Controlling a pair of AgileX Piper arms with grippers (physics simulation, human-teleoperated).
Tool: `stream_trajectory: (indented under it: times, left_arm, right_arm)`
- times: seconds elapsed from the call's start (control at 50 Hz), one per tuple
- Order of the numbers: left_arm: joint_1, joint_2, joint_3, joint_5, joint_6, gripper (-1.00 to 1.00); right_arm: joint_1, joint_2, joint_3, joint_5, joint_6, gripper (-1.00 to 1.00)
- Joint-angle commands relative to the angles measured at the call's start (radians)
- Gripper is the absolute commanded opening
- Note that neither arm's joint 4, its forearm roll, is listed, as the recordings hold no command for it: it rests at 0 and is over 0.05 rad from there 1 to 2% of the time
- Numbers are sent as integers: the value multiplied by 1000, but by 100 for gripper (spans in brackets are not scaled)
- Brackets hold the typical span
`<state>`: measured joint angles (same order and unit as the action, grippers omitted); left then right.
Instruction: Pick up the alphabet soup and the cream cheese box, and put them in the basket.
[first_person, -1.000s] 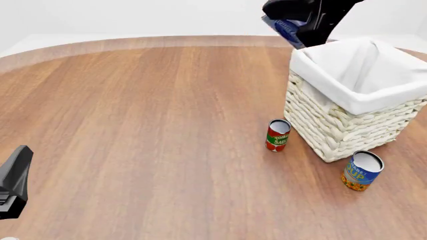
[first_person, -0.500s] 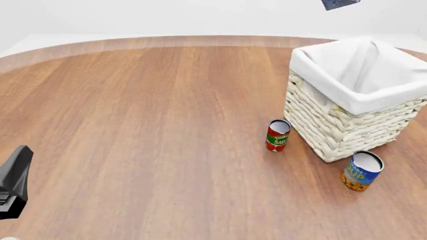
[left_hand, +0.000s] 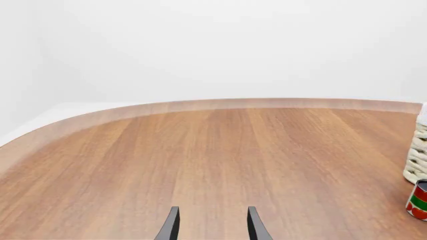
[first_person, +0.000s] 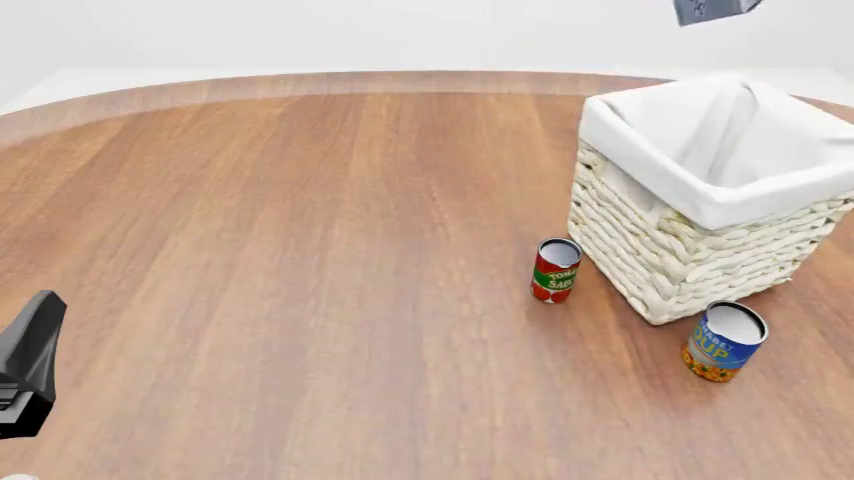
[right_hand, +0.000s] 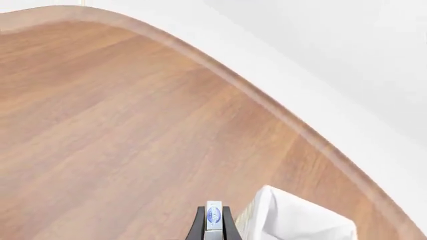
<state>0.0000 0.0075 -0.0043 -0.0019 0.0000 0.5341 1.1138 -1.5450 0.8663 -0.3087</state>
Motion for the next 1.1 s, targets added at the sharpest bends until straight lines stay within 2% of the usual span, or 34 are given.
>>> stream_trajectory:
  times: [0.02,0.1,0.58,0.9,1.1]
  left_arm:
    - [0,0,0,0,0,100]
    - [0,0,0,0,0,100]
    - [0,0,0,0,0,100]
    - [0,0,0,0,0,100]
    - [0,0,0,0,0,100]
  right_arm:
    - [-38,-26,41,-28,55,-100]
    - [-50,-28,63,-45,74,-100]
    - [-48,-41,74,-43,72,-100]
    - [-104,-63,38,2,74,-100]
    - [-139,-82,56,7,73,-100]
